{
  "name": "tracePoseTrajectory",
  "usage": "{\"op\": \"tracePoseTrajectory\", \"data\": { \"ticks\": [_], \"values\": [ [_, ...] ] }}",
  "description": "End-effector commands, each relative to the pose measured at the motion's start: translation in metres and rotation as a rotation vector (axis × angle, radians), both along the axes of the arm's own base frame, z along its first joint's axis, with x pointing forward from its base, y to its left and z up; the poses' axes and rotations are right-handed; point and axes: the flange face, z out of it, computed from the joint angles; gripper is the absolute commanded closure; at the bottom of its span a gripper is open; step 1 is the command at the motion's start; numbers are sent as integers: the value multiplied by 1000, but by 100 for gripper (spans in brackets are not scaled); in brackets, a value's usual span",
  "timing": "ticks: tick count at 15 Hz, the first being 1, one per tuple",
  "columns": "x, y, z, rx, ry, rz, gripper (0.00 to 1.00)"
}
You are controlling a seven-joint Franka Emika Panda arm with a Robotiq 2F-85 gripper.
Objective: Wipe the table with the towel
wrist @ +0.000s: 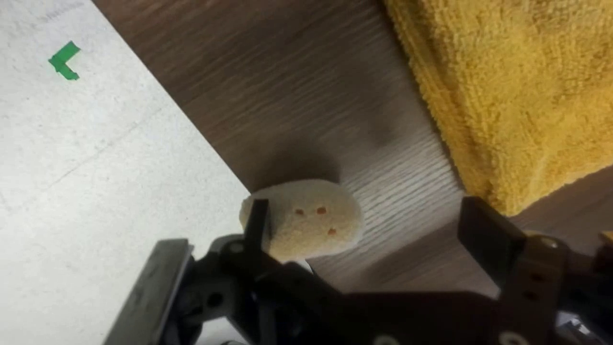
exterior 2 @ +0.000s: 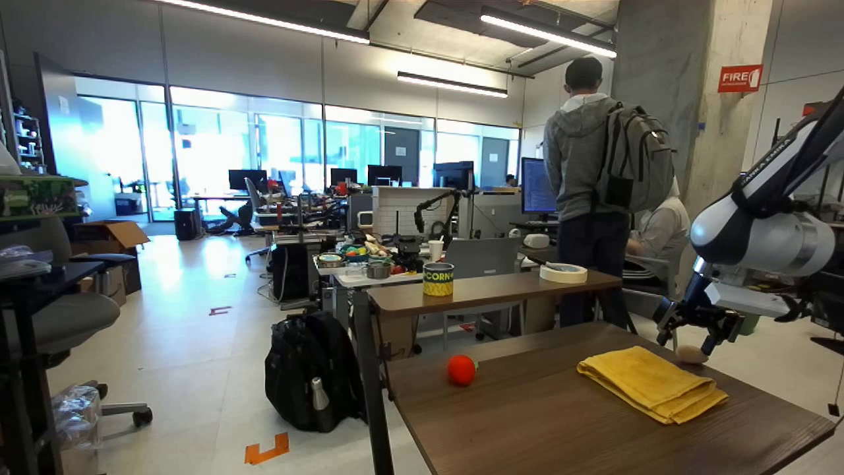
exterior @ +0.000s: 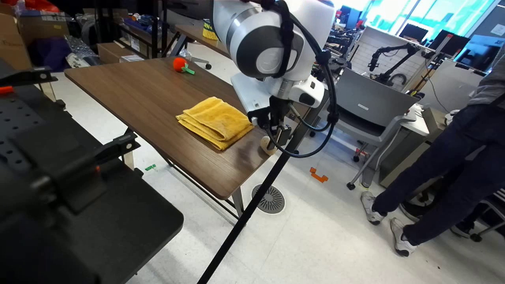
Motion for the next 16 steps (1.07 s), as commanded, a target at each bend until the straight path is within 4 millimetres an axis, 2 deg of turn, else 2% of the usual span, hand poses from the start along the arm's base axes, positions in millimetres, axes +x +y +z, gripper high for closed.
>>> {"op": "tracePoseTrajectory", "data": {
  "ticks": [1,2,7,10,12,14,16],
  "values": [
    [19,1,-11,-14,37,-33,14],
    [21,2,-12,-20,43,-38,28],
    [32,4,-14,-44,46,-41,66],
    [35,21,-14,-53,32,7,87],
    [35,44,-6,-80,6,65,98],
    [30,80,6,-130,-41,156,96],
    [17,127,15,-178,-100,246,98]
  ]
}}
